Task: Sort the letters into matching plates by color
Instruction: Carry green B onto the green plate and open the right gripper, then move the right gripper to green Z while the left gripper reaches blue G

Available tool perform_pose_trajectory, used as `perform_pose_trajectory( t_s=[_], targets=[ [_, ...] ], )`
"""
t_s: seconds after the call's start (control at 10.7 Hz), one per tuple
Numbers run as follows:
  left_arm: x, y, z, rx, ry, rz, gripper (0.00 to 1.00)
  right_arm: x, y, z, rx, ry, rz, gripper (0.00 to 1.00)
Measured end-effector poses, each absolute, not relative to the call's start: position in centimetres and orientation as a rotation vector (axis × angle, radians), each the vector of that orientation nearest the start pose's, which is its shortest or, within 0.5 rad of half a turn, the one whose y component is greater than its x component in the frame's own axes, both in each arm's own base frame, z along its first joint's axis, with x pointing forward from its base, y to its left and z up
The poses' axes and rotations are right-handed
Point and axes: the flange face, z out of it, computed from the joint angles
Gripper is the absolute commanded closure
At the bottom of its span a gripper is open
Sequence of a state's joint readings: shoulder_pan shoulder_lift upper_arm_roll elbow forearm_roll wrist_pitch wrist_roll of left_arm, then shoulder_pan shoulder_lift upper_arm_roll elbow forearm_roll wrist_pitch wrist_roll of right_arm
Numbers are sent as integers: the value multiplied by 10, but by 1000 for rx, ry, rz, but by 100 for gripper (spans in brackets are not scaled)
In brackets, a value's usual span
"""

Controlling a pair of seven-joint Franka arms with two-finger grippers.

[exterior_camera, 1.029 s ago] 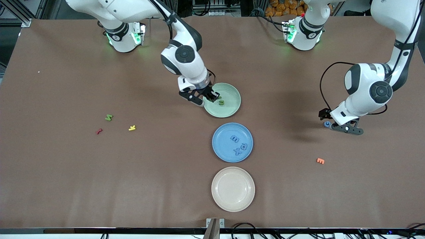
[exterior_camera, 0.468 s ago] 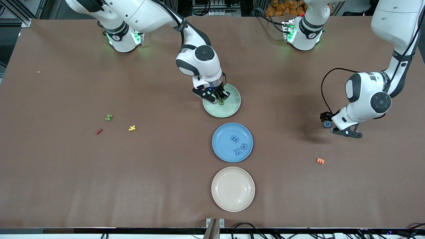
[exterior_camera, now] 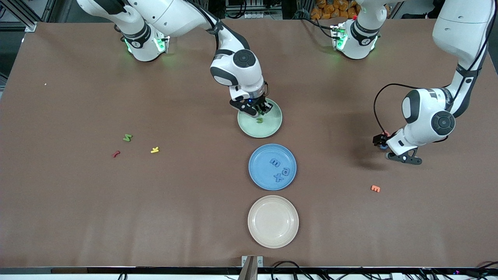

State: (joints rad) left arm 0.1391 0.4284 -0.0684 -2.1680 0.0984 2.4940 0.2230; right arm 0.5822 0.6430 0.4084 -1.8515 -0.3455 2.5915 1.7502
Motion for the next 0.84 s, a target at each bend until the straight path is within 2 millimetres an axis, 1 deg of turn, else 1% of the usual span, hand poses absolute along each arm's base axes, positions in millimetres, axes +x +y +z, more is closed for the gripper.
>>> perform_pose_trajectory(
  t_s=[0.09,0.37,0.56,0.84],
  targets=[
    [552,38,185,-3106,356,152,0,370,542,213,-2850,835,-5,0],
    [550,37,182,-3106,357,99,0,370,542,212,-2849,840,-5,0],
    [543,35,175,-3106,359,57,0,371,541,212,-2851,844,-6,0],
    [537,37,170,-3108,353,67,0,382,541,219,-2859,868,-17,0]
  ],
)
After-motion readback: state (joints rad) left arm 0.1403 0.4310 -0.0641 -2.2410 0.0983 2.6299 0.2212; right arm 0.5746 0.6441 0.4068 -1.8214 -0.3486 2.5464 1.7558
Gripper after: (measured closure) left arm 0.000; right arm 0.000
